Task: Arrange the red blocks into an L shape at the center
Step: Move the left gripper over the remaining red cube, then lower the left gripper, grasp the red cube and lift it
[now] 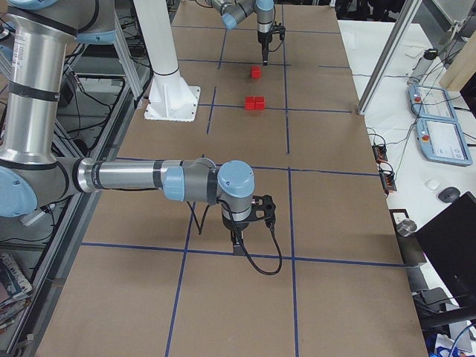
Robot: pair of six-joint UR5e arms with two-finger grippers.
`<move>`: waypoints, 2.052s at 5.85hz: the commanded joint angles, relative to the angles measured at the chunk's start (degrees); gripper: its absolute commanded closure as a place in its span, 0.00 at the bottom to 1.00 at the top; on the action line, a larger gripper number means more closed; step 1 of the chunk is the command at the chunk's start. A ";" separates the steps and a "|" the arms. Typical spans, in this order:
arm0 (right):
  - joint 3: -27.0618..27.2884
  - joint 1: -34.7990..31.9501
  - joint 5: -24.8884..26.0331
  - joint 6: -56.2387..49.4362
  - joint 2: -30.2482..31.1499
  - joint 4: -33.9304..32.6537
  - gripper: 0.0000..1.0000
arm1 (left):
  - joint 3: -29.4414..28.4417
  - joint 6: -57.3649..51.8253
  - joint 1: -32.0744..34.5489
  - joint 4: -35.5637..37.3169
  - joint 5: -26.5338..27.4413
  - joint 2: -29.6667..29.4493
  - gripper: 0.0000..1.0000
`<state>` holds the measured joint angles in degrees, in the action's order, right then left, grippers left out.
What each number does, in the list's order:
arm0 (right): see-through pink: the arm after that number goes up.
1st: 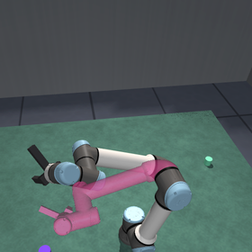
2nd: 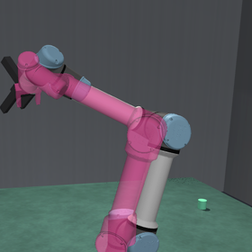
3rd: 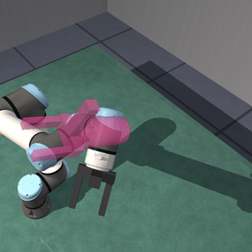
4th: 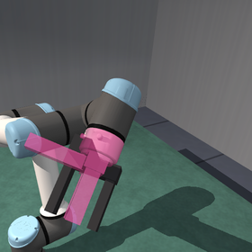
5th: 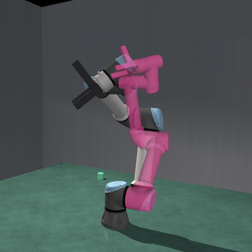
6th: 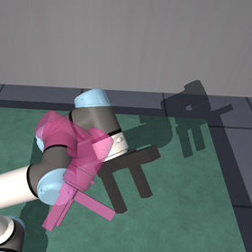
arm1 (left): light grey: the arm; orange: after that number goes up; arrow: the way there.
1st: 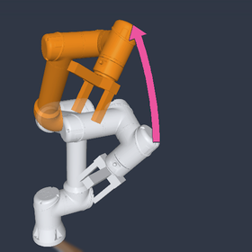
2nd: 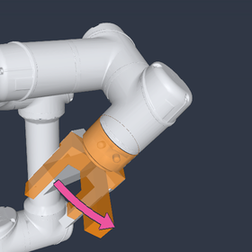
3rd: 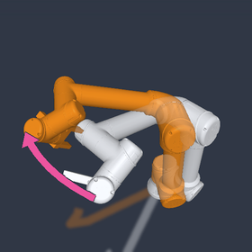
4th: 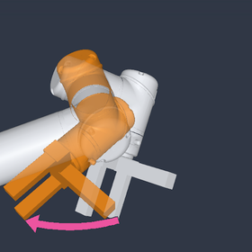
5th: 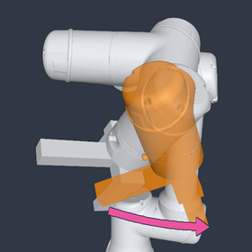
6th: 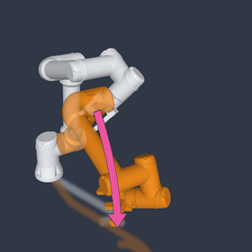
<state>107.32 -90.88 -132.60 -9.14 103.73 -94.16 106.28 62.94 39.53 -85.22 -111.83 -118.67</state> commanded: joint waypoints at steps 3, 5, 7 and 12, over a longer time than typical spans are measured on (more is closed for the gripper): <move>-0.09 0.00 0.15 0.00 0.07 -0.06 0.00 | -1.25 9.65 -0.86 -0.73 -0.40 3.10 0.00; 0.08 0.00 0.15 0.00 0.07 0.03 0.00 | -4.82 12.54 -3.14 -7.02 -0.40 3.27 0.00; 0.08 0.00 0.24 0.00 0.07 0.03 0.00 | -6.08 11.77 -3.15 -8.64 -0.49 3.62 0.00; 0.00 0.00 0.24 -0.09 0.07 0.03 0.00 | -7.48 11.32 -3.14 -8.64 -0.41 4.77 0.00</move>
<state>107.36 -90.89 -132.36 -9.23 103.80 -94.13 99.60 74.34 36.46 -93.80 -112.30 -113.95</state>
